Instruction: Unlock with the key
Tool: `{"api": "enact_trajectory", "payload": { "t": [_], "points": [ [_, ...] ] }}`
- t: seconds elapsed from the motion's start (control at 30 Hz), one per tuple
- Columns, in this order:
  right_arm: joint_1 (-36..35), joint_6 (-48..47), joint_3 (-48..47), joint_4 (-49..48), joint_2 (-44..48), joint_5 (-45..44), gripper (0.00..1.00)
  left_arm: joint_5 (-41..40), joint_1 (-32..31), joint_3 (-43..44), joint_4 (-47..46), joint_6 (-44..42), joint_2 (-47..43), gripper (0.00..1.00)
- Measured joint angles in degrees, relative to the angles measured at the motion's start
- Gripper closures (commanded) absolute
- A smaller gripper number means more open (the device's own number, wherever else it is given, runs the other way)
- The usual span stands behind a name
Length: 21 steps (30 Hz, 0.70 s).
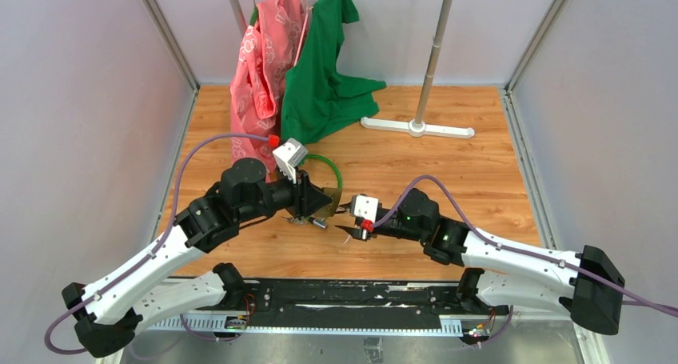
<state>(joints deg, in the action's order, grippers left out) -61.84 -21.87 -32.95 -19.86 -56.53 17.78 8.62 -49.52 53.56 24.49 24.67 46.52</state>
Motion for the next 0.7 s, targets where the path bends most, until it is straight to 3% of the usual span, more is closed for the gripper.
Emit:
{"api": "enact_trajectory", "payload": {
  "t": [0.27,0.53,0.7],
  "points": [
    [0.0,0.0,1.7,-0.7,0.9,-6.3,0.41,0.4,0.1,0.0,0.0,-0.5,-0.9,1.00],
    [0.0,-0.3,2.6,-3.0,0.9,-7.3,0.56,1.7,0.2,0.1,0.0,-0.4,-2.1,1.00],
    [0.0,-0.6,3.2,-3.8,1.5,-7.3,0.73,2.4,0.2,1.0,0.0,-0.5,-2.1,1.00]
  ]
}}
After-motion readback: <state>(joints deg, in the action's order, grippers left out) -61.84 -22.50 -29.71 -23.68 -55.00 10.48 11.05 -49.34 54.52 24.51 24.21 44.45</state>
